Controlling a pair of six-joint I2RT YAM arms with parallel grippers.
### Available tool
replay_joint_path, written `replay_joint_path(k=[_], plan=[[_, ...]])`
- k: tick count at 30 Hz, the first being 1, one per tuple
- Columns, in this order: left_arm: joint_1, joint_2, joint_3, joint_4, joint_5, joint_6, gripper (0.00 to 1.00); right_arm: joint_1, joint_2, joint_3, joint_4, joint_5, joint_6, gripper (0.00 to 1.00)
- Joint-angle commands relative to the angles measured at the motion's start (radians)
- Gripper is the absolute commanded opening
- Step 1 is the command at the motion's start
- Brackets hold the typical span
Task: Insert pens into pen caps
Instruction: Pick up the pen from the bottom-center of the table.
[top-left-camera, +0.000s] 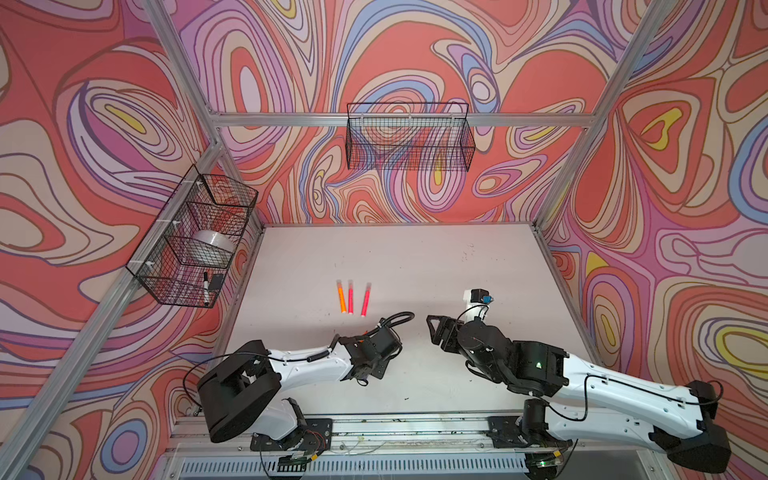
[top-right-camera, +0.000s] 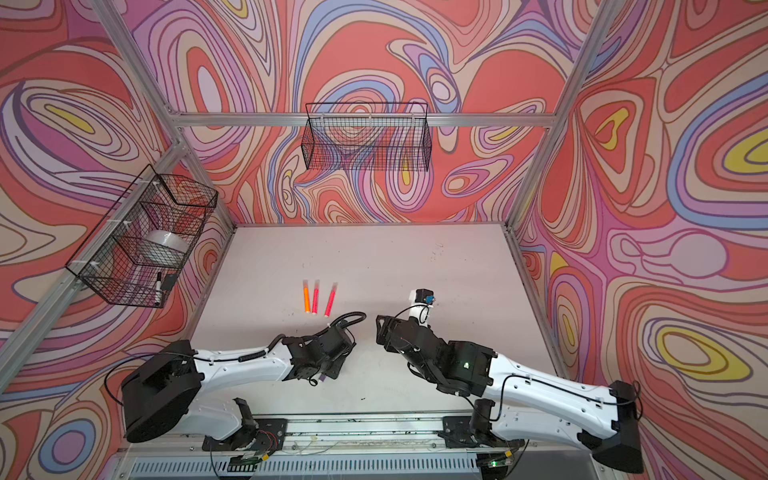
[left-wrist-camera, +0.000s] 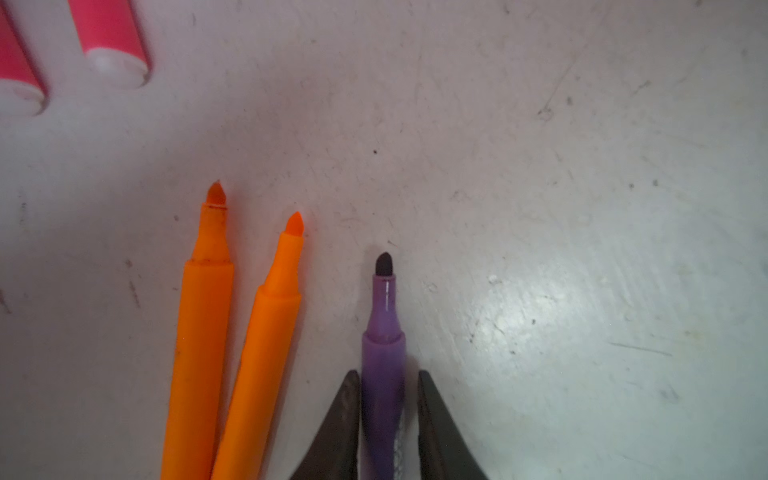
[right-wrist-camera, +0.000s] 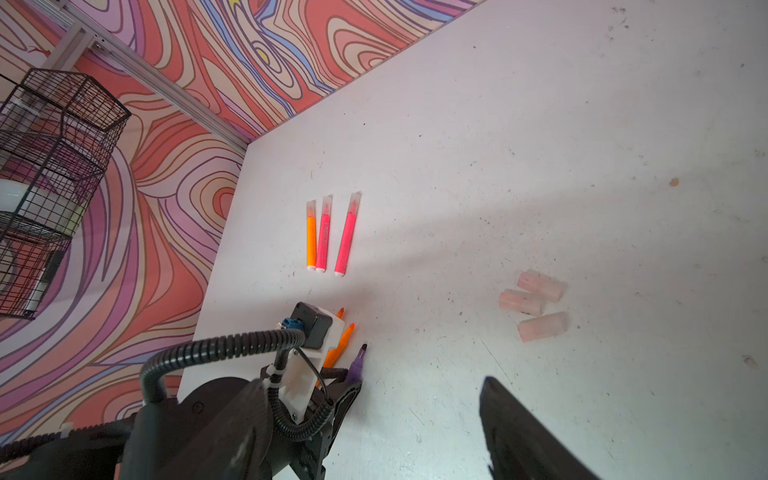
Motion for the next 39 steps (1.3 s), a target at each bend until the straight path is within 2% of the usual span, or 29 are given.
replay_joint_path(k=[1,12,16,23,26,31,34,39], plan=[[-0.009,0.017,0.021,-0.036,-0.016,-0.002,0.26,-0.002,-0.021,0.002,-0.013,0.025,0.002,0.83],[-0.015,0.036,0.035,-0.048,-0.036,-0.003,0.19,-0.003,-0.046,-0.014,-0.019,0.041,0.014,0.87],[-0.015,-0.009,0.022,-0.033,-0.036,-0.001,0.12,-0.002,-0.065,-0.034,-0.016,0.062,0.019,0.89],[-0.015,-0.136,-0.011,0.027,-0.006,0.012,0.08,-0.002,-0.095,-0.075,0.041,0.069,-0.009,0.91],[-0.013,-0.199,-0.016,0.104,0.000,0.040,0.06,-0.002,-0.095,-0.109,0.122,0.040,-0.051,0.94],[-0.013,-0.326,-0.050,0.339,0.062,0.147,0.06,-0.002,-0.078,-0.168,0.294,-0.033,-0.118,0.95],[-0.014,-0.368,-0.040,0.437,0.078,0.201,0.03,-0.002,-0.055,-0.181,0.367,-0.068,-0.129,0.93],[-0.013,-0.396,-0.084,0.674,0.146,0.293,0.02,-0.002,-0.001,-0.212,0.552,-0.162,-0.160,0.82]])
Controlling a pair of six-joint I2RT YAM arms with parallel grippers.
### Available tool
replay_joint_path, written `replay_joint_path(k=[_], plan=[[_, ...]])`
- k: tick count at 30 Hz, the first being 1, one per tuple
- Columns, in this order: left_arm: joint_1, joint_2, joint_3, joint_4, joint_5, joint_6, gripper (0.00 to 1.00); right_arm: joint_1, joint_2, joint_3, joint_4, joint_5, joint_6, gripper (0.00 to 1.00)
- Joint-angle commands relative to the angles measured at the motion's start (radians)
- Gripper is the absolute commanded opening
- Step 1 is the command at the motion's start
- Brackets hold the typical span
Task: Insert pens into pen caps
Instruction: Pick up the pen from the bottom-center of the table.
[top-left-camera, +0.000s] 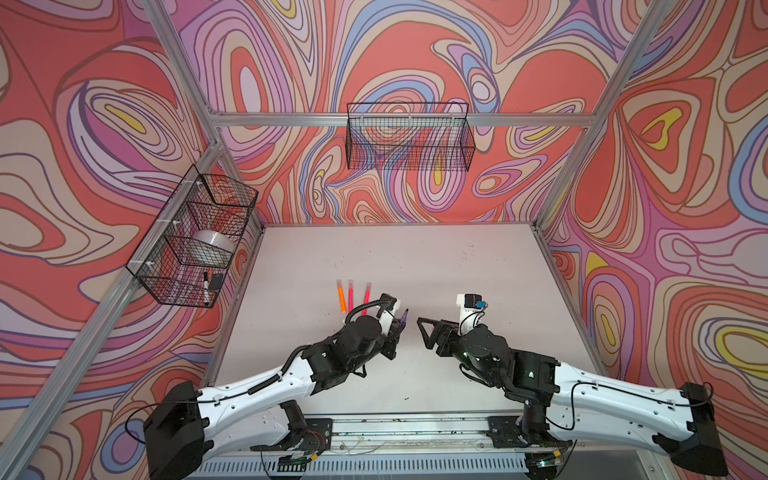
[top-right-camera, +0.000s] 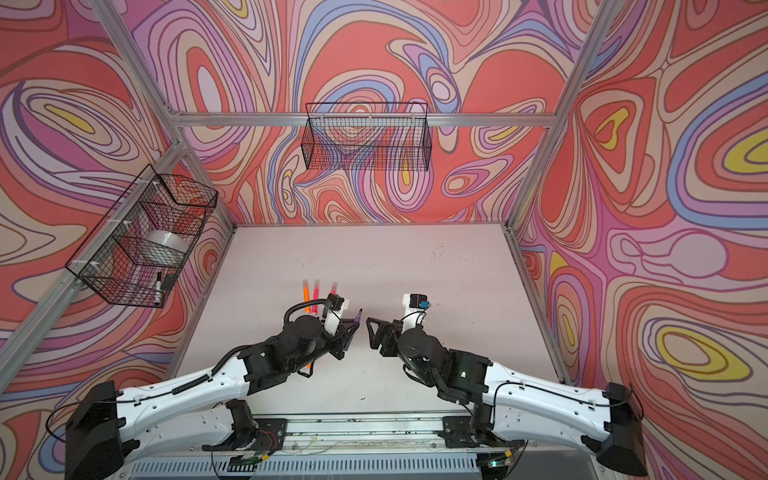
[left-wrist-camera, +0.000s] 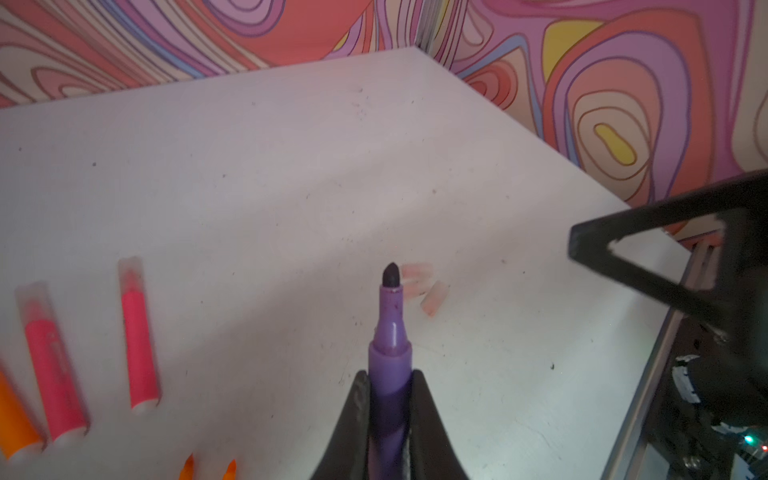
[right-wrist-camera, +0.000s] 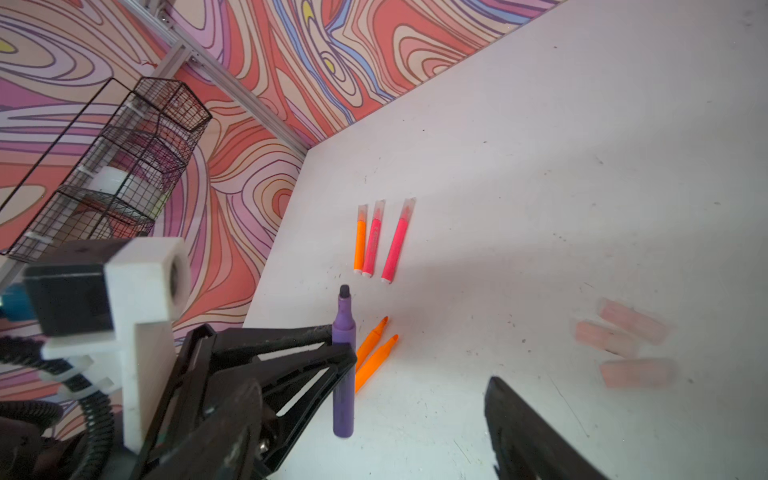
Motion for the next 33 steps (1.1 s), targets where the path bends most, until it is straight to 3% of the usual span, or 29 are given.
replay_joint_path(k=[1,7,13,17,33], plan=[[-0.002,-0.013,-0.041,0.216,0.064,0.100,0.02,-0.002,0.033,-0.014,0.154,-0.075,-0.041,0.81],[-0.002,-0.015,-0.044,0.264,0.136,0.147,0.02,-0.002,0.083,0.010,0.194,-0.086,-0.051,0.75],[-0.002,-0.054,-0.065,0.271,0.160,0.160,0.03,-0.002,0.116,0.022,0.188,-0.032,-0.034,0.61],[-0.002,-0.070,-0.066,0.266,0.180,0.160,0.02,-0.002,0.130,0.039,0.185,-0.028,-0.038,0.45],[-0.002,-0.085,-0.093,0.262,0.175,0.158,0.06,-0.002,0.189,0.073,0.184,-0.051,-0.022,0.15]])
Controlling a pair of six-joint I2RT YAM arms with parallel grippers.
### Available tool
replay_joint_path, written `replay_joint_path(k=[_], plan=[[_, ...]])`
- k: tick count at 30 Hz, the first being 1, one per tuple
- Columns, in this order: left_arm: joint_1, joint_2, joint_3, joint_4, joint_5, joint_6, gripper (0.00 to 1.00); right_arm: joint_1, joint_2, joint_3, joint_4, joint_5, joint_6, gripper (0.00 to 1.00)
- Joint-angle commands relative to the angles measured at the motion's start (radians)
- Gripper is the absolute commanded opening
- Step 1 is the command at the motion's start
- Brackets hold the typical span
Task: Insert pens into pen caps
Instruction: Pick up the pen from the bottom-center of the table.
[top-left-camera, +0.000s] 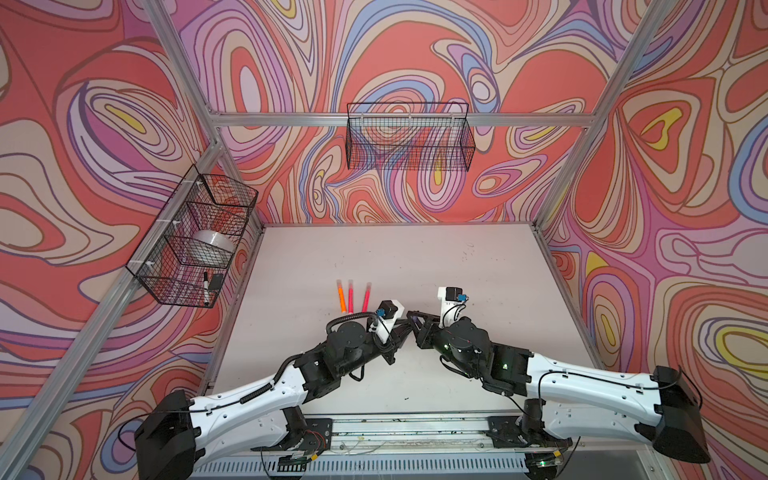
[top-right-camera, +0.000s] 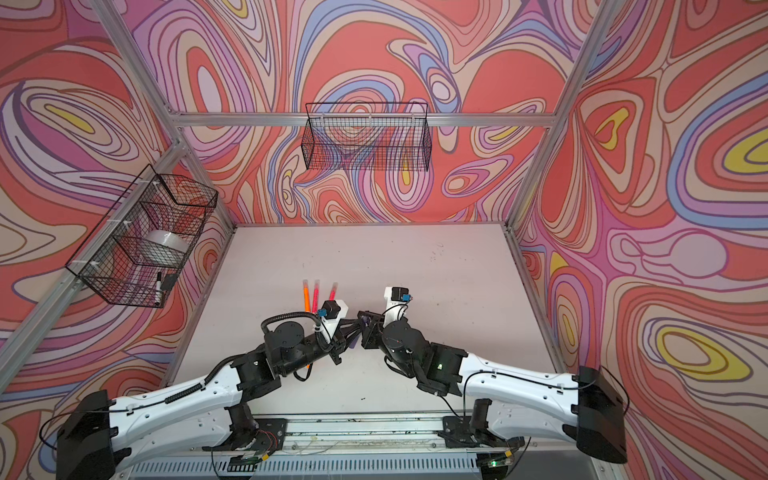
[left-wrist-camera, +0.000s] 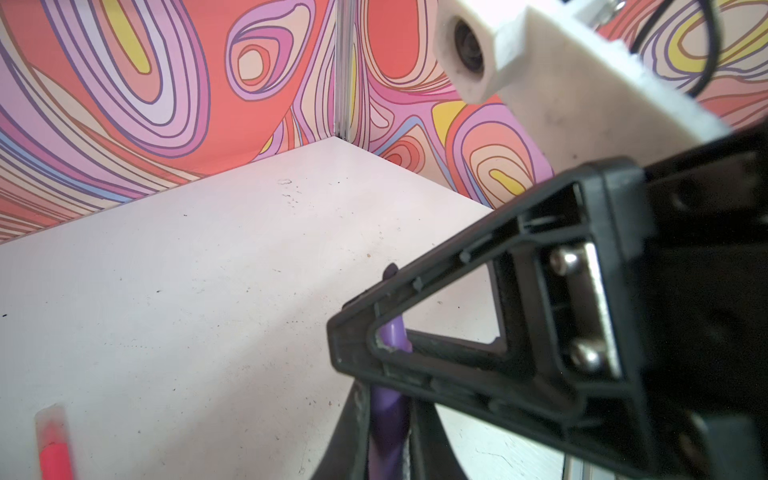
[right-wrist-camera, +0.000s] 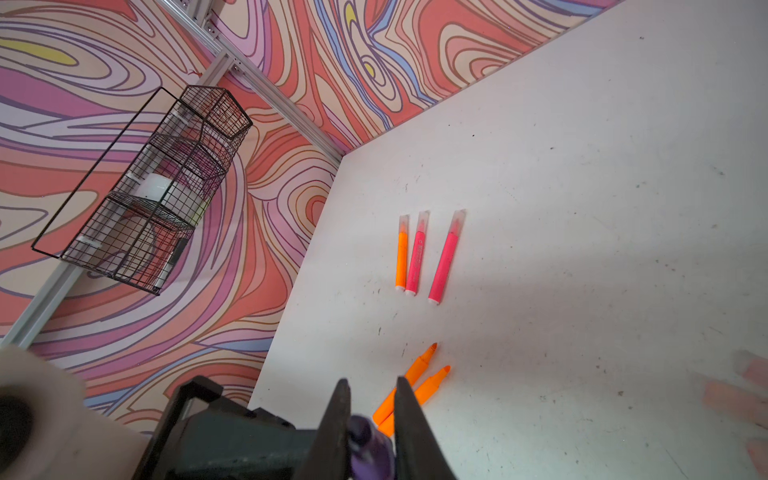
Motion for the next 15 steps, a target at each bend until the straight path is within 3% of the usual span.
replay_joint_path(k=[1,8,15], plan=[[-0.004,-0.008,0.004,0.039,0.008,0.013,0.07,0.005,0.019,0.026,-0.014,-0.020,-0.001,0.14],[-0.003,0.003,0.005,0.040,0.006,0.015,0.25,0.005,0.023,0.032,-0.022,-0.009,0.000,0.09],[-0.003,0.027,0.008,0.050,0.012,0.018,0.29,0.005,0.029,0.037,-0.016,-0.020,0.000,0.08]])
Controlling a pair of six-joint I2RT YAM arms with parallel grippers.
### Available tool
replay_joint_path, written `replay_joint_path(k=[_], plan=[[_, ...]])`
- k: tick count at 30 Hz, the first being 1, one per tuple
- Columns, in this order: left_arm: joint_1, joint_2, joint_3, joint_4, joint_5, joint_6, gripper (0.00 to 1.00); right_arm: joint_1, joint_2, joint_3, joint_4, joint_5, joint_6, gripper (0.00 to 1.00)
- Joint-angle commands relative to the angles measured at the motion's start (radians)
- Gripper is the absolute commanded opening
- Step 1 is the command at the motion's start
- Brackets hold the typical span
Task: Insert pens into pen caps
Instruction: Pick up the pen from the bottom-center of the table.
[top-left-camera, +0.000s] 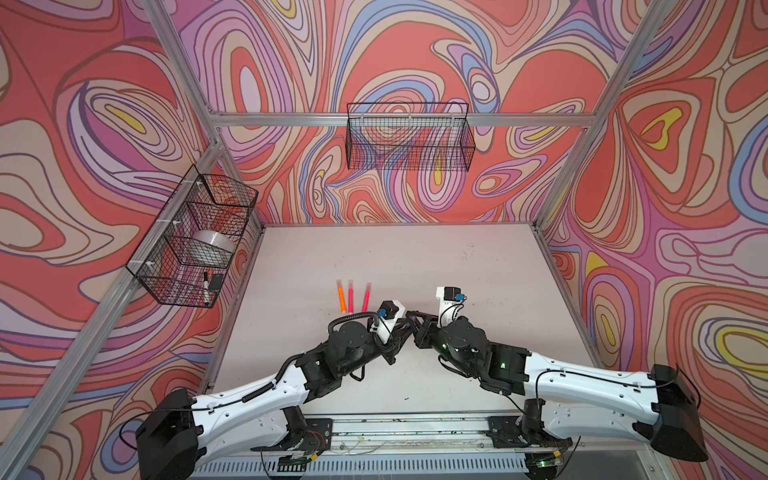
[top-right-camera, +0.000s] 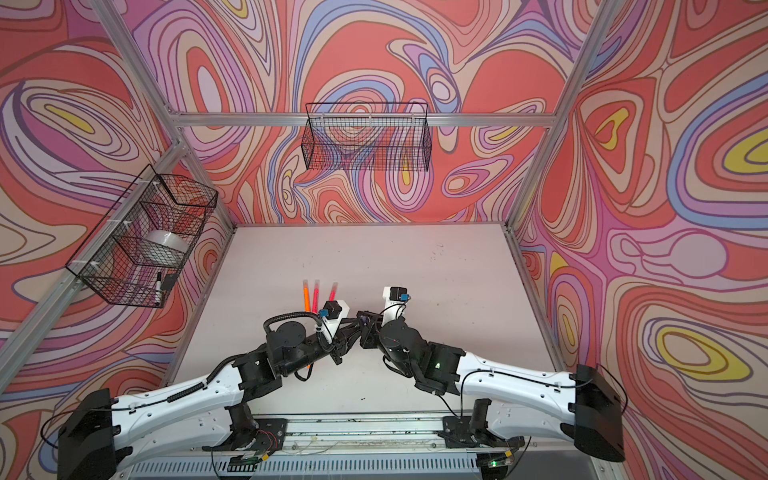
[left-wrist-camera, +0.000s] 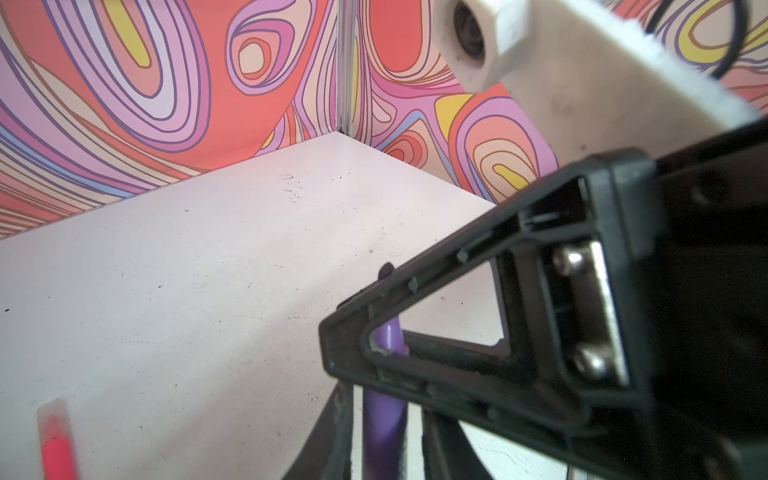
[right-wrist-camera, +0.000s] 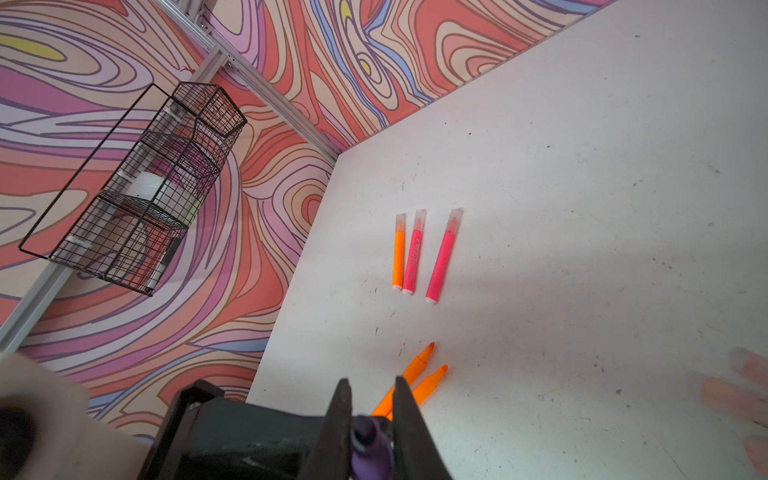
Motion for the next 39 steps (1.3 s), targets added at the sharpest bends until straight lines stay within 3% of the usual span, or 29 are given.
replay_joint_path(k=[1,20,26,34,39], plan=[[-0.003,0.011,0.008,0.054,0.017,0.016,0.28,0.005,0.014,0.024,-0.002,-0.027,0.000,0.08],[-0.003,0.045,0.011,0.062,-0.014,0.014,0.31,0.005,0.045,0.023,0.037,-0.064,0.011,0.05],[-0.003,0.025,0.010,0.059,-0.032,0.011,0.26,0.005,0.071,0.030,0.032,-0.062,0.015,0.05],[-0.003,-0.002,0.007,0.059,-0.055,0.015,0.35,0.005,0.082,0.041,-0.004,-0.038,0.026,0.04],[-0.003,-0.009,0.000,0.071,-0.037,0.012,0.28,0.005,0.090,0.041,0.005,-0.047,0.026,0.04]])
